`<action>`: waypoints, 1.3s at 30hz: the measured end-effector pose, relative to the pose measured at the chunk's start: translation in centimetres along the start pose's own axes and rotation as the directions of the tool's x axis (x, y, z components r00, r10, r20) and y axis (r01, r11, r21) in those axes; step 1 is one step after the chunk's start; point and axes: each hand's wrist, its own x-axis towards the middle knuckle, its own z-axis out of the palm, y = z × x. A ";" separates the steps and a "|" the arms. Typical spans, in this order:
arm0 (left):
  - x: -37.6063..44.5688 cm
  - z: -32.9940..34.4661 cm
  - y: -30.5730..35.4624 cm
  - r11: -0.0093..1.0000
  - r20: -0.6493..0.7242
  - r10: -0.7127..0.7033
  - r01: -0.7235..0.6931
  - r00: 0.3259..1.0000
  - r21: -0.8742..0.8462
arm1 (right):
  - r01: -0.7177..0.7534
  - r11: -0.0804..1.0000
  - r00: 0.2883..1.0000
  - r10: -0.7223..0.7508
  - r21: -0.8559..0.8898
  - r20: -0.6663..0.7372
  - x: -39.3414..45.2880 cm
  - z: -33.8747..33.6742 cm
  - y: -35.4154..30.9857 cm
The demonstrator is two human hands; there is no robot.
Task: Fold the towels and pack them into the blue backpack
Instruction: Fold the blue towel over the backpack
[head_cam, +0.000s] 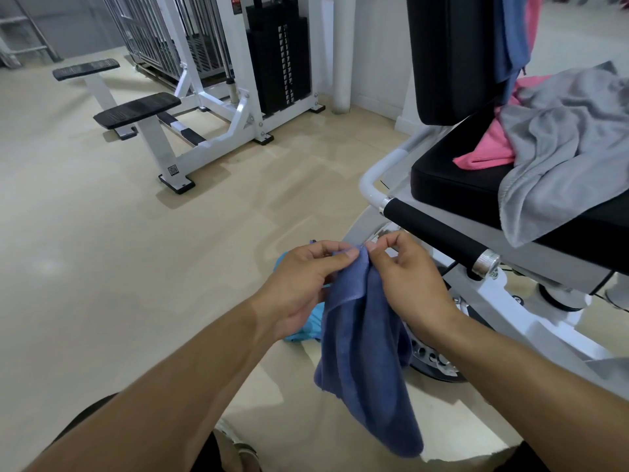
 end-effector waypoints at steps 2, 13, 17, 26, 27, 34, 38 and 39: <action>-0.1 0.2 -0.1 0.995 0.037 -0.021 0.025 0.999 -0.095 | 0.011 1.000 1.000 -0.012 0.011 0.017 0.1 -0.2 0.1; 0.4 -1.0 1.0 0.945 0.006 -0.052 0.051 0.999 -0.323 | 0.312 0.948 0.920 -0.318 0.060 0.228 -0.7 -0.2 -0.4; 0.1 -1.3 1.1 0.963 -0.006 -0.015 0.013 1.000 -0.269 | 0.354 0.931 0.905 -0.366 0.093 0.216 -0.8 0.0 -1.0; -0.2 -1.3 1.1 0.995 -0.131 0.081 -0.089 0.988 -0.054 | 0.408 0.902 0.905 -0.379 -0.140 0.192 -0.6 -0.2 -0.9; -0.2 -1.3 1.1 0.994 -0.132 0.101 -0.106 0.986 -0.027 | 0.388 0.914 0.911 -0.361 -0.119 0.198 -0.5 -0.3 -0.9; -0.7 -1.2 1.4 0.971 0.006 0.195 -0.194 0.981 0.139 | 0.301 0.953 0.950 -0.295 -0.043 0.103 -0.2 -0.5 -0.8; -0.6 -1.6 1.4 0.940 0.024 0.246 -0.245 0.969 0.239 | 0.298 0.954 0.949 -0.294 -0.020 0.116 0.1 -0.8 -1.0; -0.6 -1.6 1.4 0.935 0.026 0.252 -0.250 0.967 0.254 | 0.299 0.954 0.948 -0.295 -0.022 0.120 0.1 -0.9 -1.1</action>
